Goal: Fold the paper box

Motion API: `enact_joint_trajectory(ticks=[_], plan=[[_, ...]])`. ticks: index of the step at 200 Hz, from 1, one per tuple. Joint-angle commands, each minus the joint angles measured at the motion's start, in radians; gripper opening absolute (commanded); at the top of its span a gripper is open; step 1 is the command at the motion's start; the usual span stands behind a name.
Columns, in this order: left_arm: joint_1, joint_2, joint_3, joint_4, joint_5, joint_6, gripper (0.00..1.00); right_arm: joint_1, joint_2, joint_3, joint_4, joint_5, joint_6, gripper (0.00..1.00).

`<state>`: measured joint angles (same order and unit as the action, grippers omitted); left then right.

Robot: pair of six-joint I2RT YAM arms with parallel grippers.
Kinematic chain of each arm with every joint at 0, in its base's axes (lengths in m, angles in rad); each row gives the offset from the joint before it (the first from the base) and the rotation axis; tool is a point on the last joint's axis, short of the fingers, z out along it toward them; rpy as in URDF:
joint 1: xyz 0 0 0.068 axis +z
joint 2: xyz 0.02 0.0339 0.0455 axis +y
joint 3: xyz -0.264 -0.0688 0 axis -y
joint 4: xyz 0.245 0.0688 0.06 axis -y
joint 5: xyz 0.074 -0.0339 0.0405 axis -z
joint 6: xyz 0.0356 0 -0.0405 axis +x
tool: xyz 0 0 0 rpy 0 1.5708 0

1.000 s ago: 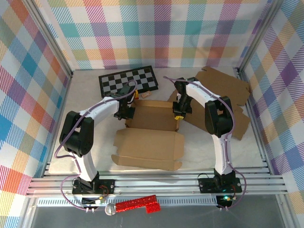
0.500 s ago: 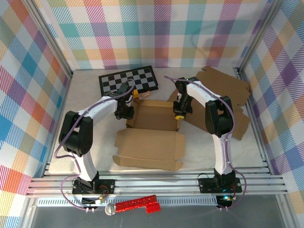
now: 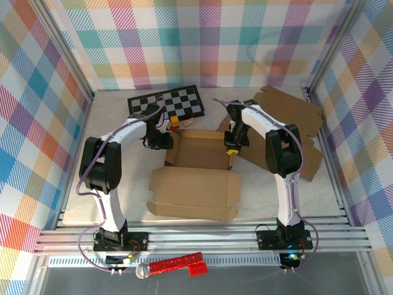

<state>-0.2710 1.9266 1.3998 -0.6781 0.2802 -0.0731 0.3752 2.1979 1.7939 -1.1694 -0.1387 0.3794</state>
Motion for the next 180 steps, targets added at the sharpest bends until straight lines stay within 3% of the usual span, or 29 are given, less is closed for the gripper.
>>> enact_joint_trajectory(ticks=[1, 43, 65, 100, 133, 180], plan=[[0.009, 0.034, 0.014, -0.025, 0.035, 0.028, 0.23, 0.006, 0.0, 0.025, -0.01, -0.032, -0.008, 0.0], [-0.008, 0.059, 0.012, -0.051, -0.055, 0.047, 0.2, 0.011, -0.006, 0.023, -0.009, -0.029, -0.006, 0.0], [-0.025, 0.048, 0.009, -0.063, -0.136, 0.05, 0.08, 0.014, -0.03, 0.015, 0.005, -0.018, 0.005, 0.0], [-0.081, -0.036, -0.017, -0.06, -0.325, 0.027, 0.01, 0.025, -0.069, 0.007, 0.017, -0.008, 0.028, 0.0], [-0.135, -0.069, -0.021, -0.077, -0.482, -0.01, 0.0, 0.034, -0.078, 0.005, 0.012, -0.006, 0.033, 0.0], [-0.174, -0.08, -0.039, -0.092, -0.62, -0.06, 0.0, 0.036, -0.091, -0.012, 0.018, -0.012, 0.037, 0.0]])
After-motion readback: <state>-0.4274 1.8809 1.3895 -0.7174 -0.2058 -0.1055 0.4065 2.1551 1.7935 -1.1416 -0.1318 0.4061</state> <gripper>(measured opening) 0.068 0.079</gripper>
